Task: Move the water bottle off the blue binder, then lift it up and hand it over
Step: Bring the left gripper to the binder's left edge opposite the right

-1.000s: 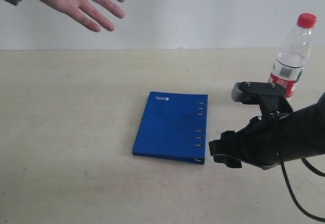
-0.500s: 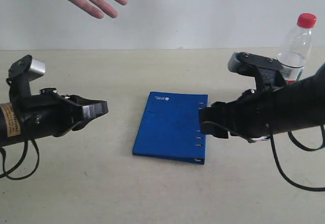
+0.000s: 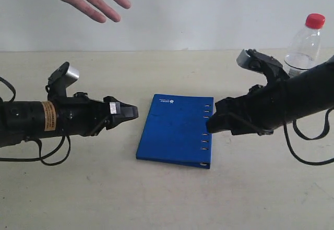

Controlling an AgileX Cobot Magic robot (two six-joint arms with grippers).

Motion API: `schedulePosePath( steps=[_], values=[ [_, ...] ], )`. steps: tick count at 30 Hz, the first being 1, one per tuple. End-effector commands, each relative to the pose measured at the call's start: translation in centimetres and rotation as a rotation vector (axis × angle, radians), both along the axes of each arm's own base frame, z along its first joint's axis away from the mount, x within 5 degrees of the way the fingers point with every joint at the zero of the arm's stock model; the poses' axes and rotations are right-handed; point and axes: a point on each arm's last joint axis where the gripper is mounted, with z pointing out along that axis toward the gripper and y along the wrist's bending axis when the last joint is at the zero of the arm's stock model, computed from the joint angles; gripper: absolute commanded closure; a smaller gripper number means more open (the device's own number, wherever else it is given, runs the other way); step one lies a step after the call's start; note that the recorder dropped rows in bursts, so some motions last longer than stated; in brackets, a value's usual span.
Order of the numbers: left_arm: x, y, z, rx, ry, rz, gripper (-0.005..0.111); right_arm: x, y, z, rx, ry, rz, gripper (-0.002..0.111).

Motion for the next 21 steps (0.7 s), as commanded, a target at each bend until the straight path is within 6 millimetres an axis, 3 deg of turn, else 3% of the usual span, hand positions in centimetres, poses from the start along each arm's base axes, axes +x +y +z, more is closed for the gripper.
schedulePosePath(
  steps=[1,8,14,18,21],
  values=[
    [1.0,-1.0,0.0,-0.026,0.019,-0.066,0.045,1.4,-0.4,1.1,0.063,-0.103,0.056,0.049],
    [2.5,-1.6,-0.1,-0.060,0.071,-0.072,0.045,3.8,-1.8,0.2,0.255,-0.008,-0.009,0.049],
    [2.8,-1.8,0.2,-0.067,0.054,-0.079,0.045,5.4,-2.9,-0.6,0.137,-0.043,-0.172,0.049],
    [2.7,-1.9,0.4,-0.083,0.049,-0.092,0.045,5.3,-2.9,-0.9,0.146,-0.011,-0.179,0.049],
    [2.9,-2.0,0.2,-0.096,0.070,-0.093,0.045,5.1,-2.9,-2.6,0.111,0.049,-0.139,0.049]
  ],
)
